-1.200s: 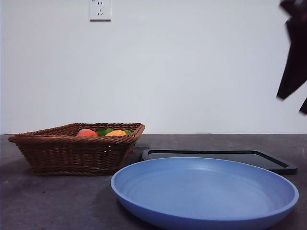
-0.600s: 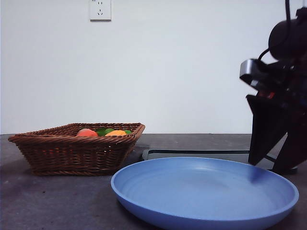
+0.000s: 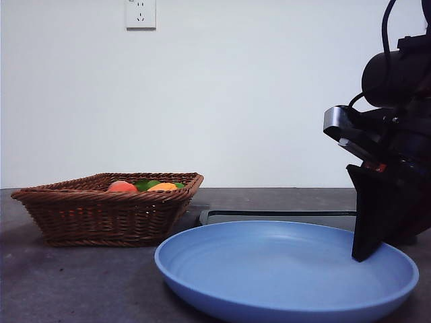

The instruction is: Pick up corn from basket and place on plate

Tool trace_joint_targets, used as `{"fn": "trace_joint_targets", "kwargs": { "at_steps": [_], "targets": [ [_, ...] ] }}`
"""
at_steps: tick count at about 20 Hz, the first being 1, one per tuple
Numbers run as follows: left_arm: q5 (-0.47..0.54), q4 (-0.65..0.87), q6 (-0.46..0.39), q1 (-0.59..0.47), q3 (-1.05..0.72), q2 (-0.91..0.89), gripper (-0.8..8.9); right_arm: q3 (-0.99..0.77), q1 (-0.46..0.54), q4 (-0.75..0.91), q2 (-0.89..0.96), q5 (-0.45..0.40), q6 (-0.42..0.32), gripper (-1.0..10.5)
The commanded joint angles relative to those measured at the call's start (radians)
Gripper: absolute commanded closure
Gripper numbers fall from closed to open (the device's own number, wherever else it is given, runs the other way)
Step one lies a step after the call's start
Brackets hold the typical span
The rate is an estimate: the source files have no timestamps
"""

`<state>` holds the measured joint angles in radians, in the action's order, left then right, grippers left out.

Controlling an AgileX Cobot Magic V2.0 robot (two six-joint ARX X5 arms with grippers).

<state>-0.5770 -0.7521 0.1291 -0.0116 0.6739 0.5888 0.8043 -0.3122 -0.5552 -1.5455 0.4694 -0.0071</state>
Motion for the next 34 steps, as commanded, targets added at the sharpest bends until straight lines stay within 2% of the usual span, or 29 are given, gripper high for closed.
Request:
{"fn": "trace_joint_targets", "kwargs": {
  "at_steps": [1, 6, 10, 17, 21, 28, 34],
  "targets": [
    [-0.007, 0.012, -0.005, 0.001, 0.021, 0.011, 4.1, 0.017, 0.0, 0.005, -0.016, -0.005, 0.008, 9.5],
    [-0.006, 0.021, -0.001, 0.008, 0.045, 0.08, 4.1, 0.017, 0.01, -0.023, 0.026, -0.002, 0.034, 9.5],
    [0.003, 0.068, 0.0, 0.07, 0.106, 0.202, 4.1, 0.018, 0.014, -0.074, 0.136, -0.003, 0.035, 9.5],
    [0.165, 0.199, 0.014, 0.269, 0.254, 0.505, 4.1, 0.021, 0.048, -0.15, 0.387, -0.006, 0.061, 9.5],
    [0.236, 0.228, 0.013, 0.329, 0.367, 0.722, 4.1, 0.021, 0.075, -0.192, 0.503, -0.023, 0.081, 9.5],
    [0.242, 0.23, -0.009, 0.38, 0.558, 1.042, 4.1, 0.021, 0.107, -0.236, 0.602, -0.051, 0.086, 9.5],
    [0.242, 0.257, -0.009, 0.394, 0.604, 1.194, 4.1, 0.021, 0.107, -0.246, 0.606, -0.051, 0.086, 9.5]
  ]
}}
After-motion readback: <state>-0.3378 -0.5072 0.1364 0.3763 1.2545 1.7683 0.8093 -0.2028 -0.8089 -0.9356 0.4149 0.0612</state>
